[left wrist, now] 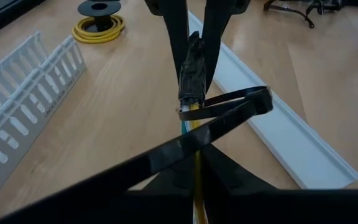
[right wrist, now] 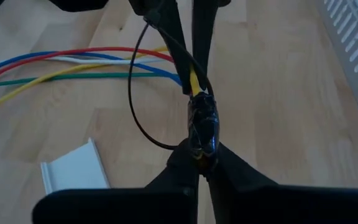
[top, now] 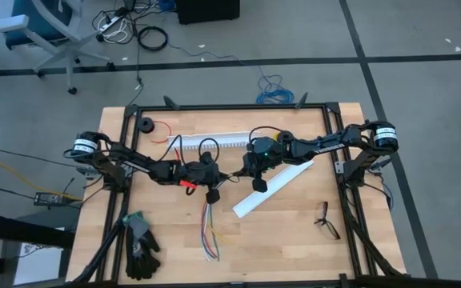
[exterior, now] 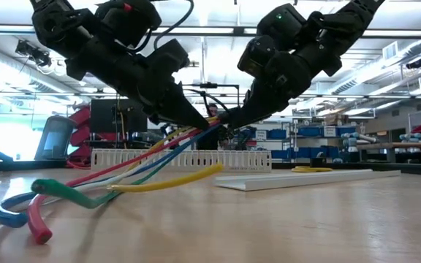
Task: Ziptie cables
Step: Wrap the cables together using the black zip tie
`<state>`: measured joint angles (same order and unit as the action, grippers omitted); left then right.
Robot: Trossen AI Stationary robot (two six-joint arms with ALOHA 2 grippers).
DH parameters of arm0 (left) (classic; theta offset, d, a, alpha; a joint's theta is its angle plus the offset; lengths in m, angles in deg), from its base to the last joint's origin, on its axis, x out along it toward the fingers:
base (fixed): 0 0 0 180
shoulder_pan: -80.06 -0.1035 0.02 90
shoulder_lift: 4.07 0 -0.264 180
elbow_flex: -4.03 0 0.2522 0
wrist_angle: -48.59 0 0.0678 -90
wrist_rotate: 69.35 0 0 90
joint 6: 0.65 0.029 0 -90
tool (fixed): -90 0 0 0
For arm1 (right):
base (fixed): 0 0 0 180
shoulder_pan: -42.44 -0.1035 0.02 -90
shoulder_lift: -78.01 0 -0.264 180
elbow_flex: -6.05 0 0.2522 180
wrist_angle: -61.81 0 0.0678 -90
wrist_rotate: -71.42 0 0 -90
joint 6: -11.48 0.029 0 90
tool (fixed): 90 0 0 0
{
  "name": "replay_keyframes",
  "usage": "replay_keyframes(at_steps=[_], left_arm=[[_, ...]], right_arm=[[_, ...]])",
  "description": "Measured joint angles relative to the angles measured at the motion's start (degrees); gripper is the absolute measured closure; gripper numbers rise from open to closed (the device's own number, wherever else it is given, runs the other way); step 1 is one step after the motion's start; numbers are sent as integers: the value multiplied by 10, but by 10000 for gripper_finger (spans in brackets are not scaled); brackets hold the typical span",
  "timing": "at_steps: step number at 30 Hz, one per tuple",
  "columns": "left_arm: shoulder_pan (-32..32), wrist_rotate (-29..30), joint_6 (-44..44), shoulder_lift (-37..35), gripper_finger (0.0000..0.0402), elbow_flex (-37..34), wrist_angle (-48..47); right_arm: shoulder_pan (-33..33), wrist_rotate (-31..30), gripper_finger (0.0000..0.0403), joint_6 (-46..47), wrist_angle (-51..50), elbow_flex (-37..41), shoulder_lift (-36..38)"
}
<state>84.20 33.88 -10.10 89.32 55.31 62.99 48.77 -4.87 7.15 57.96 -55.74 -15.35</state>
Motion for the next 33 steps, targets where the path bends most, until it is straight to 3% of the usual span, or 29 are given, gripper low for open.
replay_keyframes(at_steps=[9,13,22,33], left_arm=[[0,0,-7,0,347,0,8],[0,0,-4,0,339,0,6],[0,0,-4,0,379,0,-1],[0,0,-1,0,389,0,-1]], right_arm=[[-1,-3,401,15,-4,0,0],[-1,0,387,37,10,0,0],[-1,23,329,38,52,-1,0],[-1,10,323,41,75,-1,0]])
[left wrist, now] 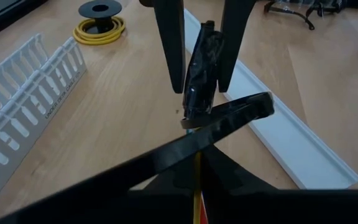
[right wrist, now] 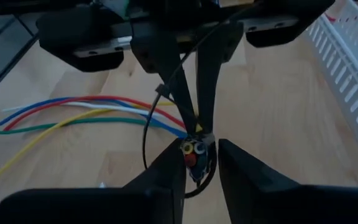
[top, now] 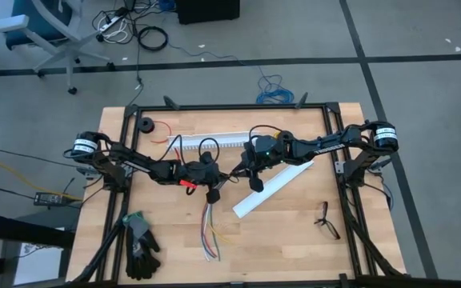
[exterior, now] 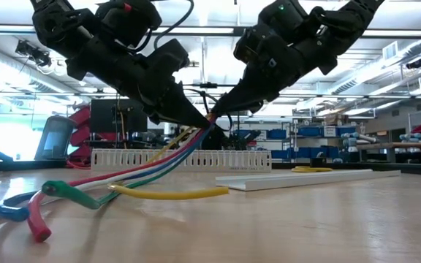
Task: Ziptie cables
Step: Wrap the cables together using the black zip tie
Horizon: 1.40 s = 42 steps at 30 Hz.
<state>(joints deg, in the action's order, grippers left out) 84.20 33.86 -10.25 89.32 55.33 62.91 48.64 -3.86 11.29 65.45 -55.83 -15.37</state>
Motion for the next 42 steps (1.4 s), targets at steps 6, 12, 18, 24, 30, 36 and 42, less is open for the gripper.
replay_keyframes(at_steps=[6,12,18,24,30,36,42], left_arm=[[0,0,0,0,388,0,6],[0,0,-14,0,367,0,5],[0,0,-27,0,334,0,9],[0,-4,-27,0,320,0,9],[0,-22,-37,0,319,1,-13],[0,-25,-71,0,318,0,-77],[3,-24,-68,0,318,-1,-77]], right_arm=[[0,0,333,5,3,0,0],[-2,-2,382,-10,6,0,0],[-2,-25,379,-3,-21,0,0],[-2,-26,382,-2,-21,0,0],[-2,-32,382,2,-41,0,0],[-2,-36,382,3,-47,0,0],[-2,-37,382,15,-48,0,0]])
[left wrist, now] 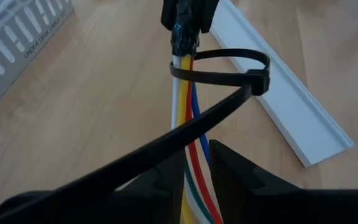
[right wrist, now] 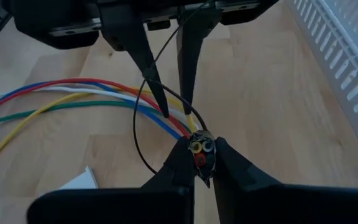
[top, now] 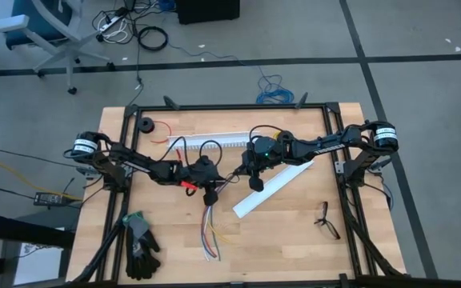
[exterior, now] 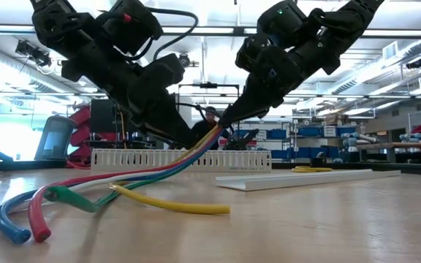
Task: Ziptie cables
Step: Wrap the cables together using the black zip tie
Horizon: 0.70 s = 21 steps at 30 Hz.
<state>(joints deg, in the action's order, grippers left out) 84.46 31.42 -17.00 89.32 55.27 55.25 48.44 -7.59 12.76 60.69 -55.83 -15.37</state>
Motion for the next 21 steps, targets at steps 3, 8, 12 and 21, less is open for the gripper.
replay_keyframes(at_steps=[3,8,12,21], left_arm=[[3,2,9,0,318,-20,41],[3,3,-19,0,318,-109,216],[3,5,-32,0,318,-190,399],[2,15,-49,0,319,-235,475]], right_arm=[[0,-4,382,2,-4,0,0],[0,-5,382,7,-8,0,0],[0,-5,382,7,-7,0,0],[0,-5,382,8,16,0,0]])
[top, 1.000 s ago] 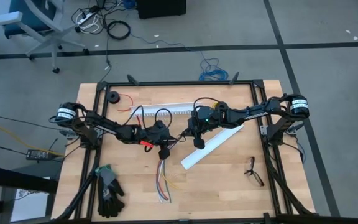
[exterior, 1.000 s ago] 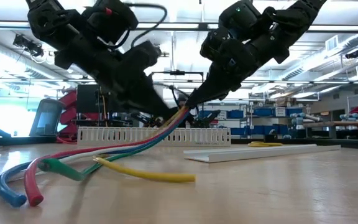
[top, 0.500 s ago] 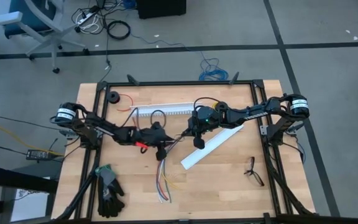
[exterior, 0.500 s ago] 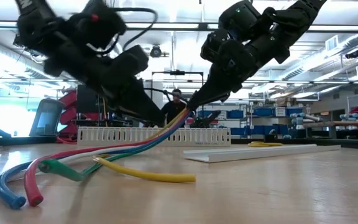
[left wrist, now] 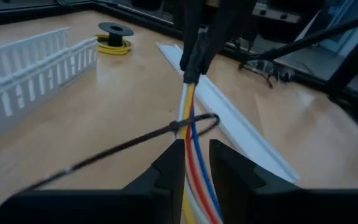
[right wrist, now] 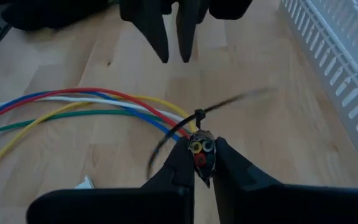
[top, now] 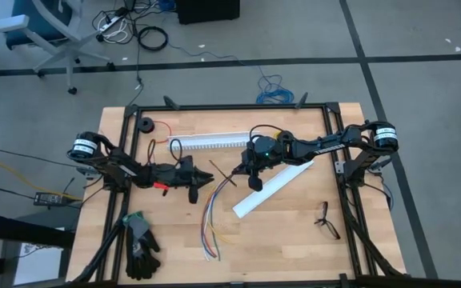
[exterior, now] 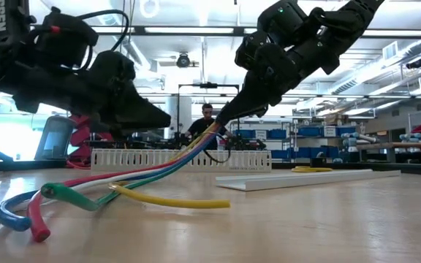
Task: Ziptie cables
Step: Wrap the cables together using the black zip tie
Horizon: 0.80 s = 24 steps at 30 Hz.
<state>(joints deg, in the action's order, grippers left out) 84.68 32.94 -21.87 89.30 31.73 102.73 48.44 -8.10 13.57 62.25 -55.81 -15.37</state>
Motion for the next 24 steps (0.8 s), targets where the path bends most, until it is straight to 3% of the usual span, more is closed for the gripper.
replay_keyframes(at_steps=[6,13,24], left_arm=[[0,15,-88,0,319,15,1],[-1,77,-237,0,319,15,-50],[-24,35,-327,0,319,15,-78]], right_arm=[[-1,-4,382,9,1,0,0],[-10,-9,382,9,3,0,0],[-22,-34,382,-4,4,0,0]])
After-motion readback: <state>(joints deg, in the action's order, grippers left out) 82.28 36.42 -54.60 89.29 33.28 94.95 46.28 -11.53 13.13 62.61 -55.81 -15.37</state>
